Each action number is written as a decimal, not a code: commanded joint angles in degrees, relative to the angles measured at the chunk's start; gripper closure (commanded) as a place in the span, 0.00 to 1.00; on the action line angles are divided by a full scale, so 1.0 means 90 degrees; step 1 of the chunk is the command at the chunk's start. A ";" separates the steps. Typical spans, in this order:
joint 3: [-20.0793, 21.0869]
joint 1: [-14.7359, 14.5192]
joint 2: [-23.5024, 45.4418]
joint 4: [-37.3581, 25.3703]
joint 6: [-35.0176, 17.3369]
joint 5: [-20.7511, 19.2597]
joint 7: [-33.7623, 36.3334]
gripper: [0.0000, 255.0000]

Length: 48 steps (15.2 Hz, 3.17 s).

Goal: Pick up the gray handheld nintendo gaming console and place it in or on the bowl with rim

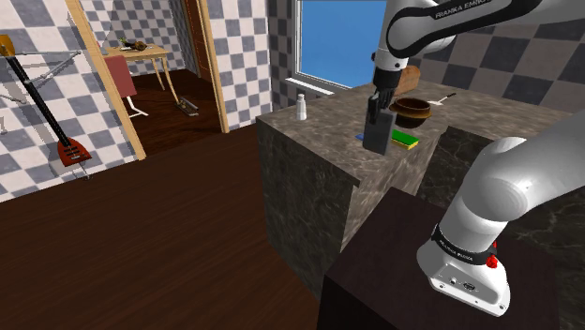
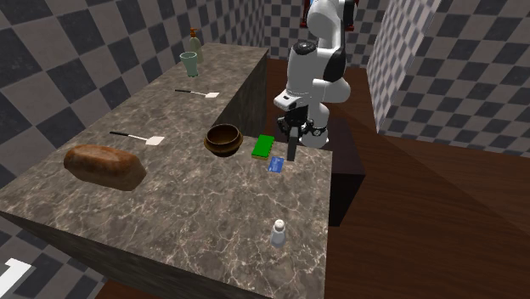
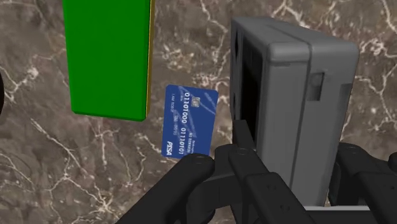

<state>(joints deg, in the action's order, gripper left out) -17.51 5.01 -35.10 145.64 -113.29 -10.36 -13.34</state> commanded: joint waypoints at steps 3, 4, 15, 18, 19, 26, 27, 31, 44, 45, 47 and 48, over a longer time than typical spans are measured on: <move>-0.0004 0.0002 0.0010 0.0019 -0.0004 -0.0010 0.0001 1.00; 0.0000 0.0000 0.0010 0.0018 -0.0003 -0.0008 0.0006 1.00; 0.0116 -0.0027 -0.0107 -0.0666 0.0797 0.0078 -0.0012 1.00; 0.0150 -0.0040 -0.0118 -0.0913 0.1056 0.0106 -0.0017 1.00; 0.0161 -0.0045 -0.0119 -0.0998 0.1141 0.0116 -0.0019 1.00; 0.0231 -0.0078 -0.0081 -0.1620 0.1725 0.0180 -0.0036 1.00; 0.0240 -0.0082 -0.0070 -0.1713 0.1807 0.0188 -0.0039 1.00; 0.0272 -0.0102 -0.0012 -0.2096 0.2133 0.0223 -0.0053 1.00; -0.0350 -0.0010 0.0619 -0.3462 0.2791 0.0090 -0.0890 1.00; -0.0488 0.0009 0.0735 -0.3609 0.2806 0.0068 -0.1057 1.00; -0.0771 0.0040 0.0989 -0.3925 0.2835 0.0046 -0.1397 1.00; -0.0914 0.0055 0.1129 -0.4094 0.2851 0.0048 -0.1572 1.00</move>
<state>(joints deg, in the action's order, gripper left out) -24.54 5.38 -26.08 110.23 -87.76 -9.88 -25.92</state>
